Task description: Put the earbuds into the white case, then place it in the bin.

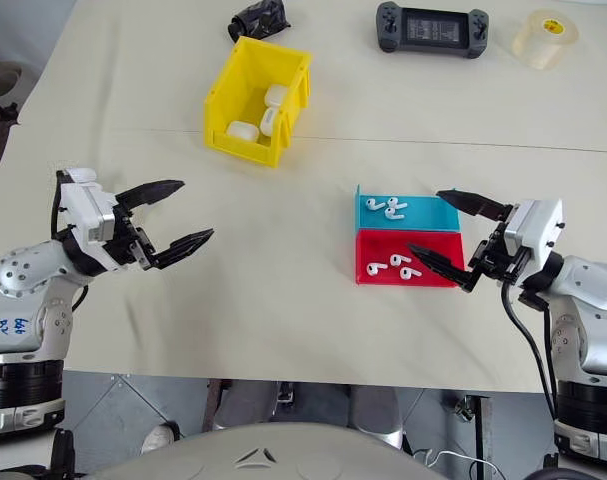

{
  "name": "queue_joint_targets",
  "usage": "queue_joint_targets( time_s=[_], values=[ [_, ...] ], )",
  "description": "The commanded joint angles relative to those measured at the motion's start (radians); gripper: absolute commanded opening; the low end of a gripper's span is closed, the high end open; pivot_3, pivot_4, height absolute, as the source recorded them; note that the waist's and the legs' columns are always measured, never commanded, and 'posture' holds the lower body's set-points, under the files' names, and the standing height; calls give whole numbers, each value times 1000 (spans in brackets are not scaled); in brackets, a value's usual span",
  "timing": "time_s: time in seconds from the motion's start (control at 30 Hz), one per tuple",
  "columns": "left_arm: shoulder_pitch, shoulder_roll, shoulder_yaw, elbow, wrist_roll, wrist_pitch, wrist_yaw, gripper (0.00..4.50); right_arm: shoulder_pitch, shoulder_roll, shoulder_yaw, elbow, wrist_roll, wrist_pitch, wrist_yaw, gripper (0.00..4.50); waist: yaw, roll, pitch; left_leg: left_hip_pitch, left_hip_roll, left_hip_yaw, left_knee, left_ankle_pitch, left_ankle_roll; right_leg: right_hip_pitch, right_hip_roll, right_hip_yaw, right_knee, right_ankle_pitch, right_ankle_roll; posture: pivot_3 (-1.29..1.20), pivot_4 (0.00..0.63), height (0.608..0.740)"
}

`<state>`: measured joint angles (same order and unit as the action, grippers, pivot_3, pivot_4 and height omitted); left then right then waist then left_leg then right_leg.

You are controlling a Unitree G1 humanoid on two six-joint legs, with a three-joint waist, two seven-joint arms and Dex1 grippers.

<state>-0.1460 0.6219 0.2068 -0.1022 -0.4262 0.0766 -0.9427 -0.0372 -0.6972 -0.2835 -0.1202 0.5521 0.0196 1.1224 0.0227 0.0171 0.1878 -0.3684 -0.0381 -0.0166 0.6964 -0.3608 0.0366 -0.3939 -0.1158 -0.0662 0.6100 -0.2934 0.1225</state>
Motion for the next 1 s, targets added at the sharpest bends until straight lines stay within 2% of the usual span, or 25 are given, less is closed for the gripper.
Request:
queue_joint_targets(
  time_s=[0.03, 0.53, 0.7, 0.9, 1.0],
  values=[
    [-10, 12, -7, -27, 26, -50, -3, 4470, -2, 0, -15, -13, 5, -24, 7, 4500, 0, 0, 0, 0, 0, 0, 0, 0, 0, 0, 0, 0, 0, 0, 0, 0, 150, 740],
    [2, -2, 17, -31, -8, -31, 15, 4470, 3, 3, 0, -9, 4, -24, 29, 4500, 0, 0, 0, 0, 0, 0, 0, 0, 0, 0, 0, 0, 0, 0, 0, 0, 150, 740],
    [65, -31, 85, -64, -3, -17, 134, 4470, 6, 20, 5, -20, 18, -11, 23, 4500, 0, 0, 0, 0, 0, 0, 0, 0, 0, 0, 0, 0, 0, 0, 0, 0, 150, 740],
    [273, -128, 288, -175, -32, 93, 405, 4470, -20, 99, 104, -60, 0, -36, 28, 4500, -11, 0, 0, 0, 2, 0, -1, 0, -1, -1, 1, 1, 0, 0, 0, 0, 150, 740],
    [341, -161, 341, -237, -25, 112, 479, 4470, -32, 121, 133, -72, -8, -45, 19, 4500, -10, -1, 0, 0, 2, 0, 0, -1, -1, 0, 0, 1, -1, 0, 0, 0, 150, 740]
  ],
)
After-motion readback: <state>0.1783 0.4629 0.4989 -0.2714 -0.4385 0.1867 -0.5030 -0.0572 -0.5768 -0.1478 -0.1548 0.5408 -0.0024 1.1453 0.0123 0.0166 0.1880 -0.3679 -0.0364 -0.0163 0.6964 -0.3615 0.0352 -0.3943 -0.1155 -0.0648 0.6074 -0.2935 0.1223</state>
